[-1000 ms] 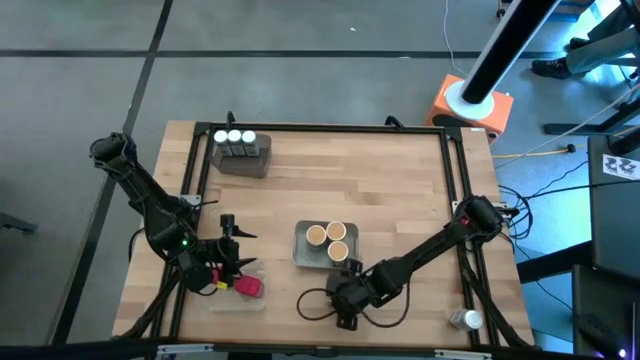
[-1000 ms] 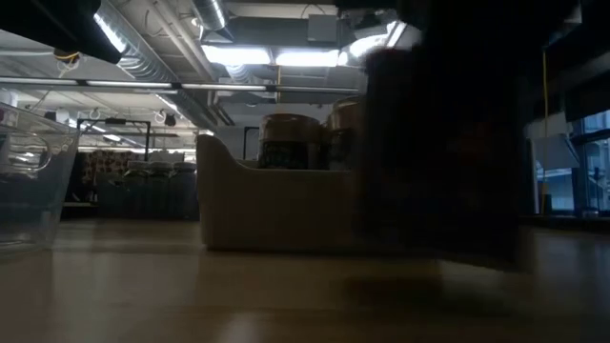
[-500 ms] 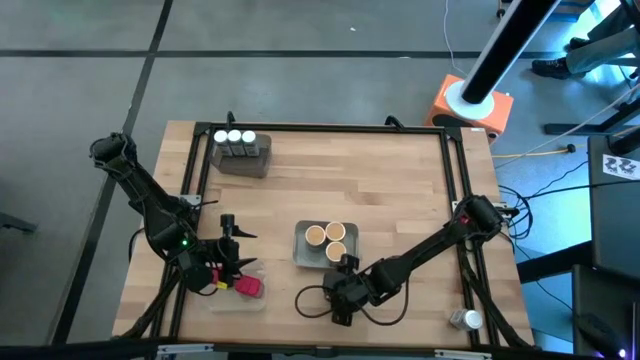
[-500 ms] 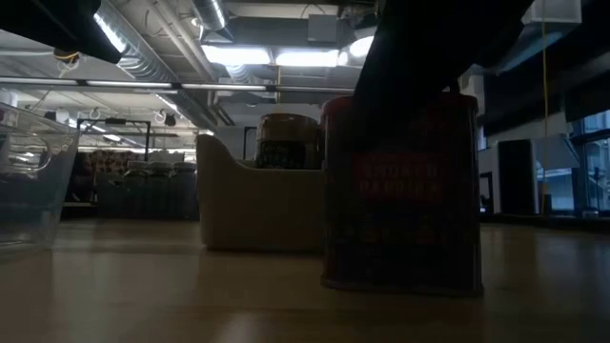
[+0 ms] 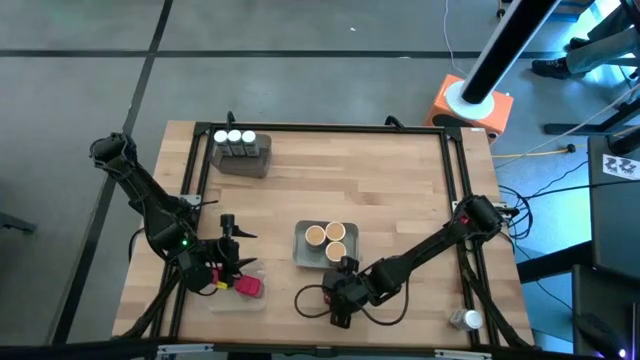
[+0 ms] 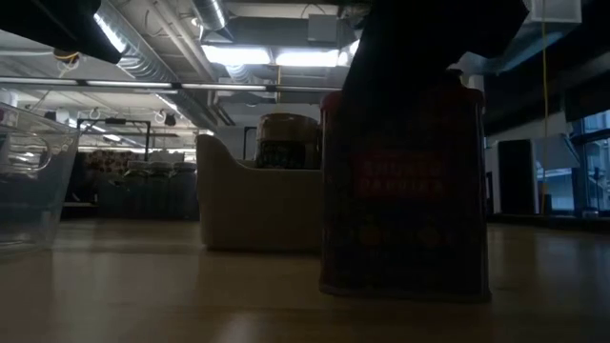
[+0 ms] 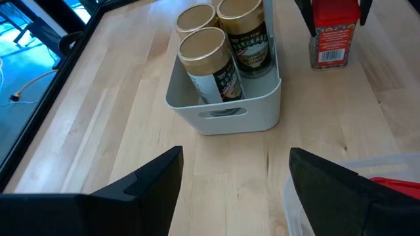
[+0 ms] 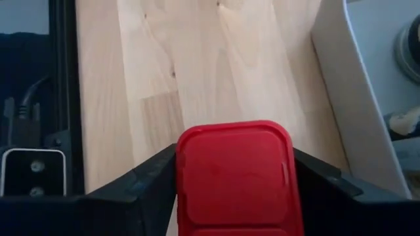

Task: Sort spices by type
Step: Put the red seasoning can into the white bin

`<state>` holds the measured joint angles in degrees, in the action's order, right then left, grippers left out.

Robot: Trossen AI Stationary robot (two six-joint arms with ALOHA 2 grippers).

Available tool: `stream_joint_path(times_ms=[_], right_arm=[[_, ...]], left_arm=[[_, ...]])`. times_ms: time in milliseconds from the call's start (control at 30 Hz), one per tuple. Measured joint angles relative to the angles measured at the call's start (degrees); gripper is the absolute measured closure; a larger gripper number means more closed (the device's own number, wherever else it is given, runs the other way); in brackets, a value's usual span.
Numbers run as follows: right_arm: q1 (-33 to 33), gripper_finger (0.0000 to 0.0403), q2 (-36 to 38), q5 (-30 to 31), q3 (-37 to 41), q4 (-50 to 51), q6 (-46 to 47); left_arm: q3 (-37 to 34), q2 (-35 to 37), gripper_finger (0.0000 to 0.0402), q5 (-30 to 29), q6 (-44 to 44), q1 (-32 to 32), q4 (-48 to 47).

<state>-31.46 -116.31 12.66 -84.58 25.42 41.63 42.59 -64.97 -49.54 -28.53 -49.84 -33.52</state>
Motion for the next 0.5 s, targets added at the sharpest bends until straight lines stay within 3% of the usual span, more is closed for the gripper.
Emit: stream_joint_path(times_ms=[300, 500], right_arm=[[-0.75, 0.0156, -0.02, -2.31, 0.00, 2.10, -0.47], [-0.83, 0.0187, -0.04, -1.14, 0.00, 2.05, -0.99]], left_arm=[[0.00, 0.00, 0.0139, 0.00, 0.00, 0.02, -0.02], [0.00, 0.00, 0.0139, 0.00, -1.15, 0.02, -0.08]])
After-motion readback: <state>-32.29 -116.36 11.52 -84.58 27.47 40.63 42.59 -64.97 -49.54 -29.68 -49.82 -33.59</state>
